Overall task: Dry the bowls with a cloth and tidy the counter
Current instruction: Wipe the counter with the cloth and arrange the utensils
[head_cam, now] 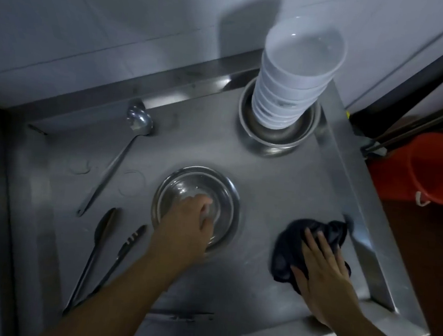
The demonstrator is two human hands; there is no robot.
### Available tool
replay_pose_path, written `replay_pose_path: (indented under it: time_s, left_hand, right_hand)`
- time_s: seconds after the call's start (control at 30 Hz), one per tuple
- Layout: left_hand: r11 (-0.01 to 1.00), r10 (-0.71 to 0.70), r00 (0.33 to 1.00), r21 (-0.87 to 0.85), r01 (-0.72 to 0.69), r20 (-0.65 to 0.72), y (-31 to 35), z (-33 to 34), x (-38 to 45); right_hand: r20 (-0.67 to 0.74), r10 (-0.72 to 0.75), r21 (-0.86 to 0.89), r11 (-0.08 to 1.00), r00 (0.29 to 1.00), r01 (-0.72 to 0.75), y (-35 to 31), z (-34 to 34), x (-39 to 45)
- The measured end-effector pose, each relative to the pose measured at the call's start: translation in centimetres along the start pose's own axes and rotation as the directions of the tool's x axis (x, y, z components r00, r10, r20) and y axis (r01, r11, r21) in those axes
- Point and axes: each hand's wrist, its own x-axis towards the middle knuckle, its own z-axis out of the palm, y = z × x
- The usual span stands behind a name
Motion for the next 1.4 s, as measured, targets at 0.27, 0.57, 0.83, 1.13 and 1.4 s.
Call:
replay_pose_path:
  time_s: [0.27, 0.57, 0.83, 1.13, 1.4]
  left_hand:
    - [0.778, -0.348, 0.934, -0.531, 0.335, 0.079, 6.4, 1.7, 9.6]
    - [0.192, -0.542, 0.807, -0.901, 0.389, 0.233, 11.1, 3.1, 18.8]
    - [0.381, -0.623, 0.778, -0.836, 0.394, 0.083, 9.4, 1.8, 19.3]
    - [0.613, -0.640, 0.767, -0.637, 0.467, -0.053, 1.2, -2.3, 16.4]
    - [0.526, -0.665, 0.746, -0.727, 0.441, -0.029, -4.5, -4.5, 14.0]
  right_hand:
    - [-0.150, 0.102, 0.030, 0.995, 0.983, -0.099, 2.2, -3.2, 8.0]
    - [-0.265, 0.093, 0.019, 0.996, 0.960, -0.091, 1.7, -3.2, 12.3]
    - [-0.257, 0.082, -0.016, 0.996, 0.963, -0.089, 1.6, -3.7, 12.3]
    - [-0.257, 0.077, -0.042, 0.995, 0.963, -0.091, 1.8, -3.4, 12.4]
    - [-0.217, 0.087, -0.038, 0.994, 0.972, -0.098, 1.8, -3.4, 12.5]
